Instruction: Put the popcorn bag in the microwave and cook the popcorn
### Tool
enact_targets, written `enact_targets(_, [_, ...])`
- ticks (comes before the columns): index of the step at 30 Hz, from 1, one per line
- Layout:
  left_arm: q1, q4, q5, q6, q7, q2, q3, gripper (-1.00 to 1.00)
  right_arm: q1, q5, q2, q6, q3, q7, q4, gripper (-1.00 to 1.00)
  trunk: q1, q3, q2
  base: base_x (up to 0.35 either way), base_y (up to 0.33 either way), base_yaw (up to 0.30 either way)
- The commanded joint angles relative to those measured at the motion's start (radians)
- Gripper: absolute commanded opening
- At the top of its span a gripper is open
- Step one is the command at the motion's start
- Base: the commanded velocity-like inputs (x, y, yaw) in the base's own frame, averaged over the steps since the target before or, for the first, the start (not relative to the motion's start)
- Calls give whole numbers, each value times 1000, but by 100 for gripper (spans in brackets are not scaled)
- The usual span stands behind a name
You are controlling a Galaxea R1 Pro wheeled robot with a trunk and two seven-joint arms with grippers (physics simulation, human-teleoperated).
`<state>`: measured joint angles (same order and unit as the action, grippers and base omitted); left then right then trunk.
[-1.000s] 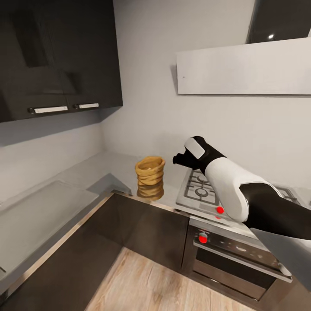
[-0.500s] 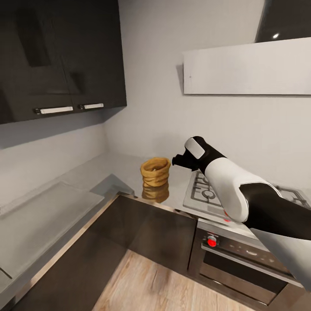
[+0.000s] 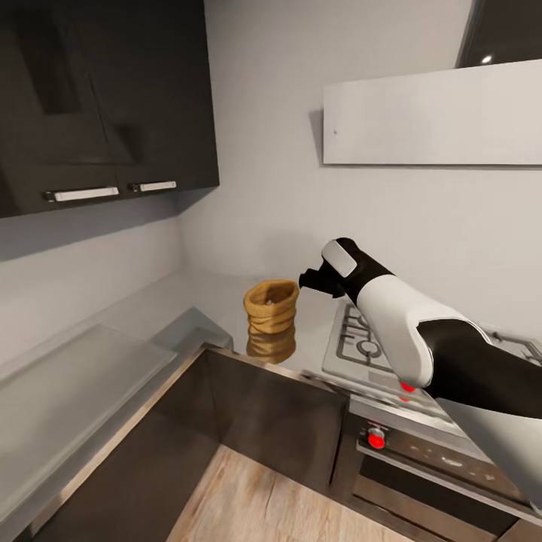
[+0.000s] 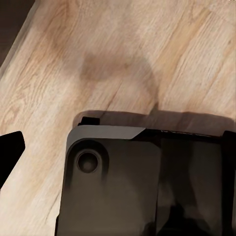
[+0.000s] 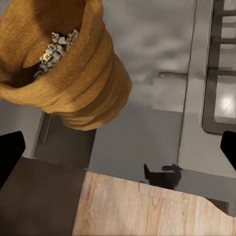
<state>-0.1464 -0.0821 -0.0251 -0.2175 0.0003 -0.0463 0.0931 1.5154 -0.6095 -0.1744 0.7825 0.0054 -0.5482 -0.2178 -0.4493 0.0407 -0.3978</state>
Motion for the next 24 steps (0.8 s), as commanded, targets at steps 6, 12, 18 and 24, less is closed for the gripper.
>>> enact_targets(6, [-1, 1, -3, -3, 0, -1, 6, 100, -13, -11, 0, -62, 1, -10, -2, 100, -1, 2, -2, 18, 0, 0])
enact_targets(12, [-1, 1, -3, -3, 0, -1, 6, 100, -71, -15, 0, -164, 1, 24, -3, 100, -1, 2, -2, 189, 0, 0])
enact_targets(18, [-1, 1, -3, -3, -1, -1, 6, 100, -96, -15, 0, -180, 1, 59, -3, 100, -1, 2, -2, 27, 0, 0])
enact_targets(24, [-1, 1, -3, -3, -1, -1, 6, 100, -114, -15, 0, -224, 1, 62, -2, 100, -1, 2, -2, 51, 0, 0])
